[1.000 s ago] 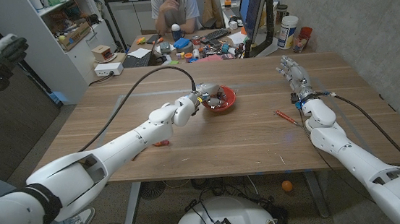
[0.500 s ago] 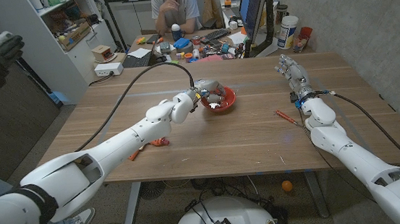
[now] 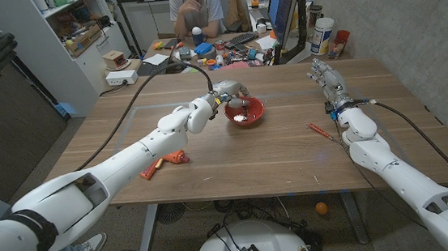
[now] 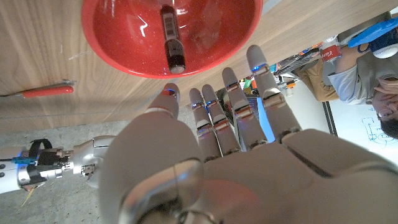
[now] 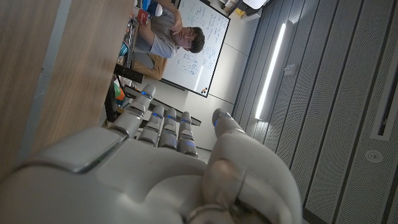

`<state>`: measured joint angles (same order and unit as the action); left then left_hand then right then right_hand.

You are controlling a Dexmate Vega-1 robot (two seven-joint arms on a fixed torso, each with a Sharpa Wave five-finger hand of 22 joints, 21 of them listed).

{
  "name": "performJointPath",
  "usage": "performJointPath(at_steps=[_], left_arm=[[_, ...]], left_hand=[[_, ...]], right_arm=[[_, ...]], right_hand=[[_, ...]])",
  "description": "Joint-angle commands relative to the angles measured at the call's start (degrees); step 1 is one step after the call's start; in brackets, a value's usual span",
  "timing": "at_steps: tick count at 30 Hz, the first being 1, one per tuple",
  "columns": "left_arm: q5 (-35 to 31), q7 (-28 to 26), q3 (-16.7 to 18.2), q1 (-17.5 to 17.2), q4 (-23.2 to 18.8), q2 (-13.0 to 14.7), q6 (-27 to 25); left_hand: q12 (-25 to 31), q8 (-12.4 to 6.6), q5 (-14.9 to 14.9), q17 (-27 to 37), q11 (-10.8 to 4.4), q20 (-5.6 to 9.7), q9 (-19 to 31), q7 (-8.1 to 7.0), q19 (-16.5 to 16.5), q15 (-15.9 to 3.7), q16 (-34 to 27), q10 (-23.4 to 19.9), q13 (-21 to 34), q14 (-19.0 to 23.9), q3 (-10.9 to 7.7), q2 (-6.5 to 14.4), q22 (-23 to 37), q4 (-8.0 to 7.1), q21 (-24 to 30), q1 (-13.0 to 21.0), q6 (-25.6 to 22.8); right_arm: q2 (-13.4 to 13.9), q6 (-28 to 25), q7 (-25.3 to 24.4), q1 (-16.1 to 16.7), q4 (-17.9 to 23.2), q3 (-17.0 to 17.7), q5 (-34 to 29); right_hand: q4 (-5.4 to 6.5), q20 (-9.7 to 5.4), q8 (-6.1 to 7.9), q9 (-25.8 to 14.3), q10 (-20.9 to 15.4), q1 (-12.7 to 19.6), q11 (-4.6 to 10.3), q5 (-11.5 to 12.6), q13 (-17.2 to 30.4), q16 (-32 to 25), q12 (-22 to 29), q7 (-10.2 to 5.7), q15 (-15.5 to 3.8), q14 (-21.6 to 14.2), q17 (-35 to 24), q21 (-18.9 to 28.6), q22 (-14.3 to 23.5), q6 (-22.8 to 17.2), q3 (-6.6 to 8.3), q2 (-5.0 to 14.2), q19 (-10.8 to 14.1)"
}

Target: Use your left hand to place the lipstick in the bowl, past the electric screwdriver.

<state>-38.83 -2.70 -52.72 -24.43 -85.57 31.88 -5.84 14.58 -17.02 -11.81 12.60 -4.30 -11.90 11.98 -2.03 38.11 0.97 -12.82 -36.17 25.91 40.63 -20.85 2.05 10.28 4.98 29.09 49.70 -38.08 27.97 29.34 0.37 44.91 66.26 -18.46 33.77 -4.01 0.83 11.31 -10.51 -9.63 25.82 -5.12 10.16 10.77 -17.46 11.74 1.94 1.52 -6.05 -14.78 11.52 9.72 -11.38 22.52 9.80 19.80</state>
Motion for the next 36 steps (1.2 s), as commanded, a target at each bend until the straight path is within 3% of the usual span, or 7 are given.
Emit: performJointPath(at_steps=[1,12,18,21,24,29,36], left_arm=[[3.1,-2.8,5.9,-2.8,-6.1,2.7,-0.7],[13.1,-6.9,15.6,-9.7,-14.2,5.5,-0.3],[22.5,-9.5,22.8,-15.2,-17.7,6.9,1.0],[28.4,-10.3,26.6,-18.1,-18.3,7.5,2.4],[36.0,-9.6,30.5,-20.2,-16.8,7.7,5.9],[46.1,-8.0,35.0,-22.4,-12.7,7.8,12.2],[53.7,-4.4,37.4,-23.3,-8.4,9.0,17.9]], left_hand=[[-0.2,0.11,-0.1,0.1,0.02,-0.21,0.1,0.31,-0.3,0.21,0.1,-0.6,0.3,-0.1,-0.14,0.0,0.1,0.34,-0.2,-0.6,-0.3],[-0.5,0.54,0.1,0.3,0.94,-0.37,0.1,0.84,-0.3,0.9,0.1,0.1,0.4,-0.6,0.51,0.3,0.1,-0.49,-0.6,-2.8,-0.1],[-0.7,0.91,0.3,0.4,1.11,-0.45,0.2,1.44,-0.7,1.77,0.4,0.7,0.4,-1.5,1.1,0.5,0.1,-1.29,-1.1,-4.7,0.0],[-1.1,1.51,0.4,0.4,2.0,-0.5,0.2,2.06,-1.2,2.0,0.5,1.6,0.4,-2.0,1.58,0.8,0.1,-2.07,-1.6,-6.5,0.7],[-1.3,2.56,0.7,0.6,3.46,-0.45,0.3,2.76,-1.0,1.99,-0.1,2.3,0.2,-1.1,2.57,1.8,0.2,-4.07,-2.1,-10.5,1.8],[-2.0,3.87,0.9,1.1,4.26,-0.49,0.2,3.65,-1.8,2.6,0.5,4.1,0.0,-3.6,3.32,2.4,0.2,-5.49,-3.1,-13.9,3.7],[-3.0,5.35,1.0,0.9,5.5,-0.56,0.1,4.39,-5.5,4.87,2.4,7.7,-0.7,-11.4,3.85,2.2,0.3,-5.93,-5.9,-17.0,6.4]], right_arm=[[1.8,-2.1,-2.4,1.7,5.8,-0.2,-2.0],[3.2,-3.4,-3.7,2.9,10.4,-0.3,-3.5],[4.1,-4.9,-4.2,3.6,12.9,-0.4,-4.2],[3.7,-5.1,-5.0,3.7,14.0,-0.5,-4.6],[3.0,-4.8,-5.7,3.8,14.6,-0.7,-5.0],[3.2,-6.2,-9.8,5.2,18.4,-1.0,-8.5],[3.0,-9.1,-15.5,8.2,24.3,-1.2,-12.1]], right_hand=[[-0.03,0.32,0.13,-0.3,-0.4,-0.1,-0.25,0.0,0.3,-0.1,0.2,-0.18,0.06,-0.4,-0.2,0.1,0.2,-0.5,-0.35,-0.42,0.0],[-0.09,-0.06,0.09,-0.4,-0.4,-0.1,-0.17,0.0,0.3,0.0,0.2,-0.19,0.1,-0.1,-0.2,0.0,0.2,-0.5,-0.46,-0.44,0.0],[-0.15,-0.12,0.03,-0.4,-0.4,0.0,-0.41,0.0,0.3,0.1,0.1,-0.09,0.19,0.0,-0.1,-0.1,0.2,-0.4,-0.46,-0.38,-0.1],[-0.17,-0.12,0.02,-0.4,-0.3,0.0,-0.37,0.0,0.3,0.1,0.1,-0.06,0.26,0.0,-0.1,-0.1,0.2,-0.4,-0.47,-0.38,-0.1],[-0.18,-0.09,-0.01,-0.4,-0.3,0.0,-0.39,0.0,0.3,0.2,0.1,-0.03,0.23,0.0,-0.1,-0.1,0.2,-0.3,-0.49,-0.37,-0.1],[-0.17,-0.06,-0.05,-0.4,-0.3,-0.1,-0.34,0.0,0.3,0.2,0.1,-0.08,0.17,-0.1,-0.1,-0.1,0.2,-0.2,-0.54,-0.39,-0.1],[-0.08,0.3,-0.08,-0.4,-0.4,-0.3,-0.42,0.0,0.3,0.1,0.1,-0.03,0.07,-0.4,-0.2,0.0,0.2,-0.2,-0.73,-0.5,0.3]])
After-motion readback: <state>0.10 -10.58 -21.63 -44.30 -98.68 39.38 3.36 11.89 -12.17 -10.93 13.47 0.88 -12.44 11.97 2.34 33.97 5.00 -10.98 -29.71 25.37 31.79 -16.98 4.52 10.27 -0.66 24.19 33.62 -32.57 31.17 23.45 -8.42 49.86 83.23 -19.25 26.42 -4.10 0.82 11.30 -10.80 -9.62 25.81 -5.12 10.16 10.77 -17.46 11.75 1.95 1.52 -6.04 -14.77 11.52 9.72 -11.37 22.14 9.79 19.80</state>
